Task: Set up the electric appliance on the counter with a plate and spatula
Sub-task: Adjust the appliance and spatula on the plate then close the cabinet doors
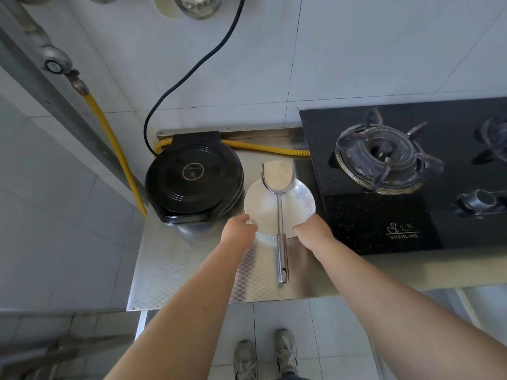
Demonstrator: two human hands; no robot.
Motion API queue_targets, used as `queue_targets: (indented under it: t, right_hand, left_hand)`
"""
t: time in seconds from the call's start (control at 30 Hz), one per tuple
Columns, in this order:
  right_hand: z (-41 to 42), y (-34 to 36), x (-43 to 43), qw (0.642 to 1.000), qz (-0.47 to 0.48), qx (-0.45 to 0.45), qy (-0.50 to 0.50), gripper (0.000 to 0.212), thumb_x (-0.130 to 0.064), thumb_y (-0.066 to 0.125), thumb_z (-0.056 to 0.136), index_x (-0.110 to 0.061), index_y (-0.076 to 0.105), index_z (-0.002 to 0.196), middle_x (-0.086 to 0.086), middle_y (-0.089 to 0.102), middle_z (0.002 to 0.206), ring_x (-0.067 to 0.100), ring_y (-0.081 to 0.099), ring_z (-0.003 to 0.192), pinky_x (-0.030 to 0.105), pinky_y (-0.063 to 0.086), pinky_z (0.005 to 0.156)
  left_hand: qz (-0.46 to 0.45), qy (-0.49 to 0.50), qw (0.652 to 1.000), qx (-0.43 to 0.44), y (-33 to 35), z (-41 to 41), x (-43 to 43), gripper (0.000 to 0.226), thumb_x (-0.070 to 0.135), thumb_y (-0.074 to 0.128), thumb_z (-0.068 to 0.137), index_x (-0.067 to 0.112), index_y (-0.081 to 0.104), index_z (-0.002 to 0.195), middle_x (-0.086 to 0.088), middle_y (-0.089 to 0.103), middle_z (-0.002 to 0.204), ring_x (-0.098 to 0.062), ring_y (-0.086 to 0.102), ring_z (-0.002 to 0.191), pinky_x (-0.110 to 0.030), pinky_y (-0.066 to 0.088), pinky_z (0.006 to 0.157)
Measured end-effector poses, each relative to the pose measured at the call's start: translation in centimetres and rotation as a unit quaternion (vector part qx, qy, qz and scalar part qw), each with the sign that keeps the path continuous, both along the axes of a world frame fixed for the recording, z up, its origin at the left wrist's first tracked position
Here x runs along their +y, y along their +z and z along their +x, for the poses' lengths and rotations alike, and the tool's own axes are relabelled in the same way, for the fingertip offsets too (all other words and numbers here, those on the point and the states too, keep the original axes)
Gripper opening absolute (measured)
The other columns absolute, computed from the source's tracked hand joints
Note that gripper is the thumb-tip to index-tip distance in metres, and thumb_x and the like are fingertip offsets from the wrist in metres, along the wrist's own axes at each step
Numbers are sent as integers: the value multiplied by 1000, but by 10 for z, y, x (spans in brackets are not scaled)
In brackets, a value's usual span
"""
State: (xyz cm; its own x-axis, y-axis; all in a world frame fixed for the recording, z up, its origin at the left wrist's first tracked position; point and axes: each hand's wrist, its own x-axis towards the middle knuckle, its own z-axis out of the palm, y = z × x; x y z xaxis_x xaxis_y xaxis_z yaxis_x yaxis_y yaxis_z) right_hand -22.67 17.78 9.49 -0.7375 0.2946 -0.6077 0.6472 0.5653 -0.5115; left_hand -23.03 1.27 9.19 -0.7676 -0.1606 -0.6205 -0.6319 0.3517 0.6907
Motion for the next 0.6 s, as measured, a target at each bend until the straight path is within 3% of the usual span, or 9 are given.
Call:
queue_targets:
  t: [0.1,0.17,0.23,0.37,0.47,0.5,0.6]
  right_hand:
    - [0,7,-9,997,56,42,18,48,-11,48,90,-2,40,136,16,52,125,32,59,106,35,52,75]
    - [-3,12,-20,992,55,106,32,45,-11,47,91,-6,43,135,10,53,119,27,58,100,34,50,73]
    - [-10,19,-36,990,25,133,49,41,-13,47,93,-11,46,134,4,56,106,22,57,92,29,44,69]
    - [-28,26,-74,989,-32,106,96,42,-21,48,94,-8,45,134,14,59,123,32,55,115,32,37,83]
    - [-38,24,-100,989,-60,94,101,16,-30,50,94,-15,50,100,2,55,90,27,51,101,30,33,80]
    - [-41,24,-108,988,-71,93,100,15,-33,52,94,-19,52,99,-2,55,90,24,51,102,30,35,81]
    - [-50,23,-130,986,-108,86,91,47,-37,56,92,-11,52,131,6,61,129,31,56,119,34,44,96]
  left_hand:
    - [8,43,999,-6,-1,5,-7,30,21,60,85,9,67,111,-13,68,100,-30,64,95,-32,50,93]
    - [16,75,997,-14,0,7,-18,23,29,59,83,6,63,84,-9,60,81,-27,57,79,-28,46,81]
    - [45,142,989,-22,0,9,-34,32,39,64,81,10,57,70,-5,62,79,-29,64,86,-32,52,89]
    - [111,257,959,-38,7,14,-74,43,54,74,71,16,58,83,-5,63,85,-29,68,96,-43,54,94]
    - [128,297,945,-44,14,10,-102,53,59,72,70,16,57,97,-3,63,84,-24,69,91,-40,54,94]
    - [137,312,940,-37,14,7,-111,50,57,71,73,16,57,99,-3,63,84,-22,69,87,-39,54,94]
    - [163,344,925,-12,13,-1,-132,32,37,66,86,10,60,103,-5,64,81,-19,66,73,-36,56,90]
